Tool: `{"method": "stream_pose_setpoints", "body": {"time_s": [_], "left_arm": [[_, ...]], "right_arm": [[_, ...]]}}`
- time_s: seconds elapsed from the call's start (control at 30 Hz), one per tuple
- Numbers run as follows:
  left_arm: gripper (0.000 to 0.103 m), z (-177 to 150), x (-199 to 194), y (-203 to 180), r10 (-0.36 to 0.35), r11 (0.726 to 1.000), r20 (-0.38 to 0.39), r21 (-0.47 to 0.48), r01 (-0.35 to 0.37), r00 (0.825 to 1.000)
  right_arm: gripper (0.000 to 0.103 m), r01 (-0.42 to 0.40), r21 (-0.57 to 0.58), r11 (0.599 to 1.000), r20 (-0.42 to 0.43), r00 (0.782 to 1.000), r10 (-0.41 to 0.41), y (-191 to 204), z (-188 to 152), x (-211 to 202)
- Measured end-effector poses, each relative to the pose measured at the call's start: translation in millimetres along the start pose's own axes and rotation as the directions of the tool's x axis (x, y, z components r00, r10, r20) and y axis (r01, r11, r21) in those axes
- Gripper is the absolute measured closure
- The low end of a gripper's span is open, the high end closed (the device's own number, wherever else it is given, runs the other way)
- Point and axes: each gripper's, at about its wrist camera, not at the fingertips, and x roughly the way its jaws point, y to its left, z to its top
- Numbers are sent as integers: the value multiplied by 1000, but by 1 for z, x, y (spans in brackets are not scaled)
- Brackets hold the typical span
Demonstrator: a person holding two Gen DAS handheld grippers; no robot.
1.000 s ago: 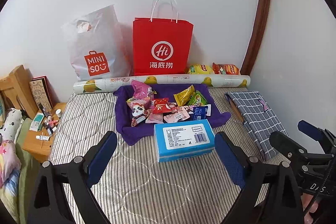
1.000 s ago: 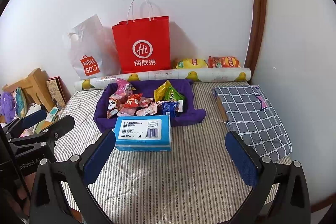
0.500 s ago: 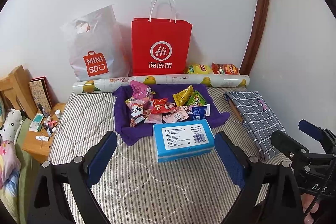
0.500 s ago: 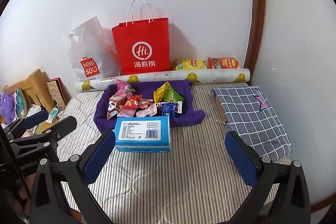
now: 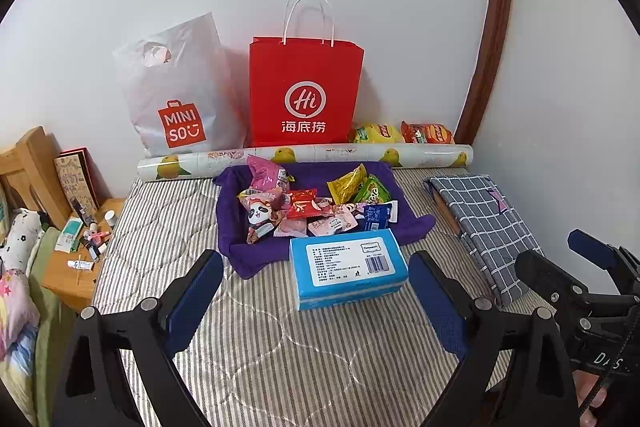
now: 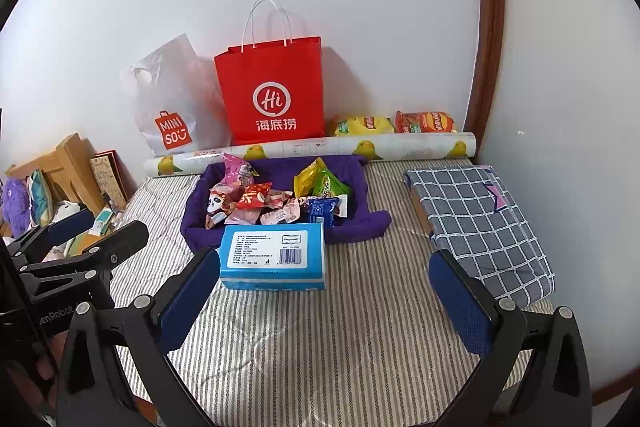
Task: Organize snacks
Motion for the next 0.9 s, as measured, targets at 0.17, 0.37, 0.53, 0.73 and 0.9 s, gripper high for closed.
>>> {"method": "stream_pose_setpoints", "body": {"time_s": [0.17, 0.37, 0.53, 0.73, 0.9], "left_arm": [[9, 1, 0, 0, -1, 1000, 2, 1, 1, 1000], [9, 1, -2, -1, -2, 1000, 3, 0, 2, 1000], [9, 3, -3, -1, -4, 1000, 6, -2, 4, 1000], [9, 3, -3, 0, -4, 1000, 7, -4, 4, 1000], [9, 0, -4, 3, -7, 1000, 13, -5, 7, 1000]], "right_arm": [[0, -1, -2, 1000, 1, 1000, 1, 0, 0, 0], [0, -1, -2, 1000, 2, 1000, 1, 0, 0, 0], [0, -2, -4, 1000, 2, 1000, 2, 1, -1, -1], [0, -3, -8, 1000, 4, 1000, 3, 4, -2, -4], [0, -5, -14, 1000, 4, 1000, 5, 8, -1, -3]]}}
